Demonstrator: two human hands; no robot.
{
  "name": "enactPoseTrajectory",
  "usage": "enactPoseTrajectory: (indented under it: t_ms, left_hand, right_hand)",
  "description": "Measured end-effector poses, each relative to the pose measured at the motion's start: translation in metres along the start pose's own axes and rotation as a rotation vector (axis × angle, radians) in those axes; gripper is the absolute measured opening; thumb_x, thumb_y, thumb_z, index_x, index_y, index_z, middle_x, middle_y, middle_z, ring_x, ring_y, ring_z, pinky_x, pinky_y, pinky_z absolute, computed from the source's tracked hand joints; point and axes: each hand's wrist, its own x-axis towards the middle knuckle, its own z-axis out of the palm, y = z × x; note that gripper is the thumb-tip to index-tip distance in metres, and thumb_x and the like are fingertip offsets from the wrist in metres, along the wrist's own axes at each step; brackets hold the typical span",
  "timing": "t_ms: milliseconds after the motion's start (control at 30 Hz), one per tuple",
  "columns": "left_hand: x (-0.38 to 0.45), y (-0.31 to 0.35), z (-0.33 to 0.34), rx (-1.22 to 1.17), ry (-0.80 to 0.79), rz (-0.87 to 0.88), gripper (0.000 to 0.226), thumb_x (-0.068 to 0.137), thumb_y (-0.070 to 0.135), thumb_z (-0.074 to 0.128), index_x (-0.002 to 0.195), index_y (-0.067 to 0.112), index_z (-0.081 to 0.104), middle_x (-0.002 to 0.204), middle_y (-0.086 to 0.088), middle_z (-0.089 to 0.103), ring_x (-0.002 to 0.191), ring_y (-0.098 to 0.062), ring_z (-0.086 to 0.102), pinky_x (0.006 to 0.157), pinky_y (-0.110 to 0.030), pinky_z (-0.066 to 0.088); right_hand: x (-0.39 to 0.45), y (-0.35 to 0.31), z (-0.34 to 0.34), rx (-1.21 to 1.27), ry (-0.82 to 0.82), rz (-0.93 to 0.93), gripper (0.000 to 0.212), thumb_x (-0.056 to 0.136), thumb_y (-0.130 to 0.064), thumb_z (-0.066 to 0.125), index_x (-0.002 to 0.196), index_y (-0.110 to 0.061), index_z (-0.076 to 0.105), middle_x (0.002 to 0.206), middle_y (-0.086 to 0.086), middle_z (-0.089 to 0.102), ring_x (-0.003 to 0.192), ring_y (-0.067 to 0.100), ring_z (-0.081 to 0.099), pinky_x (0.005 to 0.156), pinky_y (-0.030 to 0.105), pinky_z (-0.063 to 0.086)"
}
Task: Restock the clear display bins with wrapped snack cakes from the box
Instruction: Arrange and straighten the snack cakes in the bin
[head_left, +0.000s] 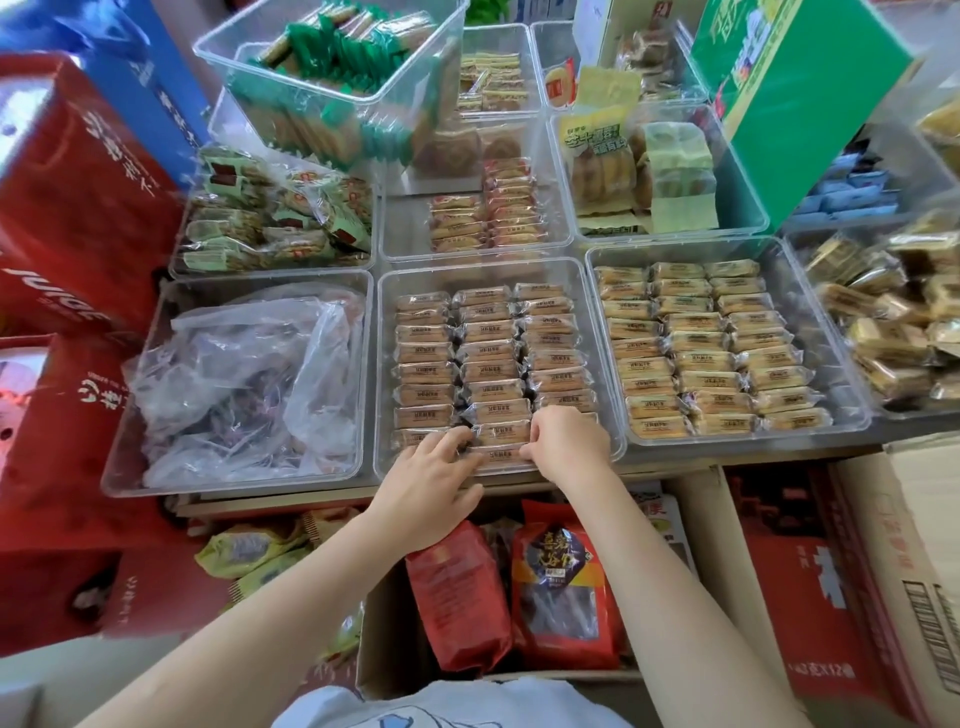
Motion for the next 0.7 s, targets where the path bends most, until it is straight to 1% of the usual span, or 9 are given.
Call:
enactPoseTrajectory:
  t_ms: [67, 133, 200, 300, 367, 433, 533, 633, 700]
  left_hand:
    - [0.003, 0.002, -0.002, 0.014, -0.015, 0.044, 0.075, 0.088, 0.06, 0.011, 0.144, 0.029, 0.049, 0.162, 0.009, 0.025, 0.148, -0.018, 0.019, 0.113, -0.041, 0.031]
    - [0.009, 0.003, -0.002, 0.018, -0.029, 0.066, 0.065, 0.095, 0.057, 0.02, 0.145, 0.028, 0.049, 0.163, 0.01, 0.026, 0.152, -0.019, 0.017, 0.116, -0.042, 0.027]
    - [0.014, 0.006, -0.001, 0.012, -0.006, 0.075, 0.053, 0.1, 0.051, 0.033, 0.14, 0.026, 0.056, 0.158, 0.008, 0.037, 0.148, -0.02, 0.026, 0.115, -0.043, 0.03]
    - [0.017, 0.007, 0.003, -0.007, 0.133, 0.054, 0.047, 0.098, 0.047, 0.034, 0.117, 0.024, 0.071, 0.13, 0.005, 0.061, 0.124, -0.02, 0.05, 0.101, -0.043, 0.047]
    - [0.018, 0.004, 0.005, -0.029, 0.17, 0.0, 0.041, 0.099, 0.044, 0.038, 0.113, 0.025, 0.072, 0.121, 0.007, 0.063, 0.118, -0.019, 0.052, 0.097, -0.04, 0.048]
    - [0.017, 0.003, 0.004, -0.001, 0.195, 0.023, 0.042, 0.098, 0.044, 0.038, 0.113, 0.025, 0.072, 0.12, 0.006, 0.063, 0.116, -0.02, 0.054, 0.094, -0.041, 0.049]
    - [0.013, 0.0, 0.002, 0.056, 0.145, 0.112, 0.049, 0.098, 0.048, 0.032, 0.123, 0.026, 0.068, 0.136, 0.005, 0.058, 0.127, -0.019, 0.047, 0.1, -0.043, 0.048]
    - [0.011, -0.002, 0.002, 0.025, 0.004, 0.086, 0.065, 0.097, 0.059, 0.019, 0.147, 0.03, 0.05, 0.161, 0.009, 0.033, 0.151, -0.019, 0.022, 0.117, -0.042, 0.028]
    - [0.011, -0.002, 0.003, 0.019, -0.052, 0.066, 0.061, 0.101, 0.059, 0.023, 0.153, 0.032, 0.04, 0.166, 0.013, 0.02, 0.155, -0.016, 0.008, 0.121, -0.04, 0.017]
  right_hand:
    - [0.003, 0.0, -0.001, -0.015, 0.0, 0.002, 0.022, 0.09, -0.042, 0.07, 0.095, -0.021, 0.064, 0.09, -0.003, 0.067, 0.083, 0.022, 0.066, 0.064, 0.03, 0.047]
    - [0.004, 0.001, 0.0, -0.017, 0.005, 0.0, 0.021, 0.091, -0.039, 0.07, 0.096, -0.02, 0.062, 0.092, -0.002, 0.066, 0.084, 0.022, 0.065, 0.066, 0.031, 0.047]
    - [0.005, 0.0, 0.0, -0.021, 0.005, -0.009, 0.019, 0.092, -0.037, 0.07, 0.096, -0.019, 0.062, 0.092, -0.002, 0.066, 0.083, 0.022, 0.065, 0.065, 0.031, 0.046]
    - [0.005, 0.002, 0.0, -0.014, 0.011, -0.031, 0.019, 0.092, -0.036, 0.07, 0.095, -0.019, 0.064, 0.091, -0.002, 0.066, 0.082, 0.022, 0.066, 0.065, 0.031, 0.048]
    - [0.004, 0.004, 0.002, 0.021, 0.022, -0.037, 0.019, 0.091, -0.038, 0.07, 0.093, -0.019, 0.064, 0.09, -0.003, 0.066, 0.083, 0.021, 0.065, 0.066, 0.031, 0.049]
    - [0.003, 0.006, 0.004, 0.084, 0.015, -0.033, 0.02, 0.089, -0.039, 0.072, 0.091, -0.021, 0.063, 0.09, -0.004, 0.066, 0.083, 0.02, 0.064, 0.066, 0.03, 0.049]
    - [0.004, 0.012, 0.005, 0.259, 0.015, -0.012, 0.024, 0.087, -0.04, 0.072, 0.089, -0.021, 0.059, 0.086, -0.006, 0.063, 0.079, 0.017, 0.061, 0.062, 0.031, 0.047]
    - [0.004, 0.017, 0.006, 0.367, 0.128, -0.012, 0.022, 0.093, -0.04, 0.066, 0.094, -0.02, 0.056, 0.089, -0.007, 0.06, 0.078, 0.016, 0.058, 0.059, 0.03, 0.043]
    - [0.003, 0.015, 0.008, 0.298, 0.135, -0.045, 0.025, 0.095, -0.043, 0.062, 0.102, -0.02, 0.058, 0.097, -0.005, 0.06, 0.082, 0.017, 0.057, 0.06, 0.03, 0.041]
